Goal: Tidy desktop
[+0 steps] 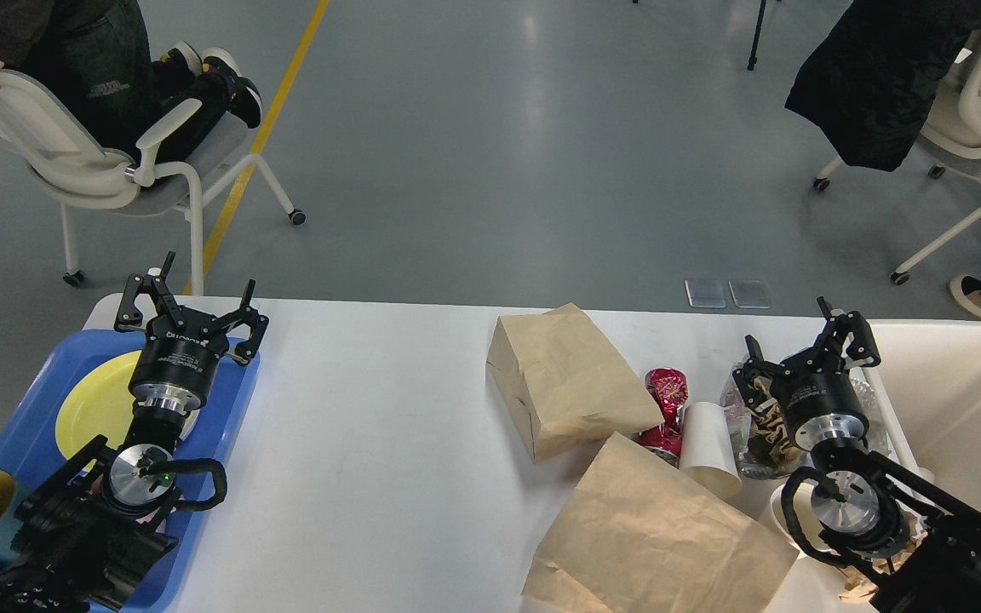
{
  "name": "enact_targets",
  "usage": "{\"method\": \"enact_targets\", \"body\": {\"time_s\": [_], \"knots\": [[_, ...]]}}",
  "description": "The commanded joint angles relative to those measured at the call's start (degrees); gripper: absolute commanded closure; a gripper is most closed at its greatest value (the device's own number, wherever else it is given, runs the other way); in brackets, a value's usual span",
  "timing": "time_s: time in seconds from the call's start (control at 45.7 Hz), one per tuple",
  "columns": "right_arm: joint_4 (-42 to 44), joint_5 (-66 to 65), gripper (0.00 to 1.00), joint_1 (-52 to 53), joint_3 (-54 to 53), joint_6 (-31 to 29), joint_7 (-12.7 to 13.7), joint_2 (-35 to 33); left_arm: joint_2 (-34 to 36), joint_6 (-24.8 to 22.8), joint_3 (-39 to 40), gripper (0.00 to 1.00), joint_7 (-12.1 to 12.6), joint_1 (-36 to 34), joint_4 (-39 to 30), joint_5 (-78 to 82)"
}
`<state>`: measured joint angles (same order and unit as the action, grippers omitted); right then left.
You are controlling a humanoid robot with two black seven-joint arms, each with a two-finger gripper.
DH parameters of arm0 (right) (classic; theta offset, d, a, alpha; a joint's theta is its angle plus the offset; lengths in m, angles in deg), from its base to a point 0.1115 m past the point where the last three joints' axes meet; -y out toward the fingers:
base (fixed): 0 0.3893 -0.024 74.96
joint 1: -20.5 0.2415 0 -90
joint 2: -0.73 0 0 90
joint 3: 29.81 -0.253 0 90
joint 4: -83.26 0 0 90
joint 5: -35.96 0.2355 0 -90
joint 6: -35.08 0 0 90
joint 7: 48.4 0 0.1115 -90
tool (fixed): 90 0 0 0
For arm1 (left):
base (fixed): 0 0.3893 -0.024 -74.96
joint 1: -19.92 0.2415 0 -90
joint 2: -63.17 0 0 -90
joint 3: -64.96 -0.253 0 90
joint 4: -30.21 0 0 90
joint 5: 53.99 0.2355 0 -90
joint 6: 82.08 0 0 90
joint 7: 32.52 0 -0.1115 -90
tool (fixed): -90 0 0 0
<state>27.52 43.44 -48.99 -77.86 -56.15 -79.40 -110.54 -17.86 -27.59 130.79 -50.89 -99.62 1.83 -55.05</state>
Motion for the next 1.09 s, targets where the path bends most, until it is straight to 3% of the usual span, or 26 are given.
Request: {"method": "enact_targets", "body": {"time_s": [0.0,0.066,0.153,0.219,0.613,1.073], "knots": [[0.3,0.2,0.00,1.4,-0.8,-0.2,1.1,-1.5,0.0,0.0,0.0,0.04,0.0,0.0,0.0,0.0],[0.3,0.9,0.00,2.0,-1.4,-0.3,3.0,-4.3,0.0,0.0,0.0,0.04,0.0,0.0,0.0,0.0],[0.7,1.7,0.00,3.1,-1.7,0.1,9.6,-6.4,0.0,0.0,0.0,0.04,0.0,0.0,0.0,0.0],[1.6,2.5,0.00,3.7,-2.0,0.1,12.6,-6.4,0.0,0.0,0.0,0.04,0.0,0.0,0.0,0.0],[1.8,2.7,0.00,3.0,-4.0,-0.4,12.5,-6.0,0.0,0.0,0.0,0.04,0.0,0.0,0.0,0.0],[2.0,2.7,0.00,2.1,-3.8,-3.1,12.5,1.5,0.0,0.0,0.0,0.04,0.0,0.0,0.0,0.0]]}}
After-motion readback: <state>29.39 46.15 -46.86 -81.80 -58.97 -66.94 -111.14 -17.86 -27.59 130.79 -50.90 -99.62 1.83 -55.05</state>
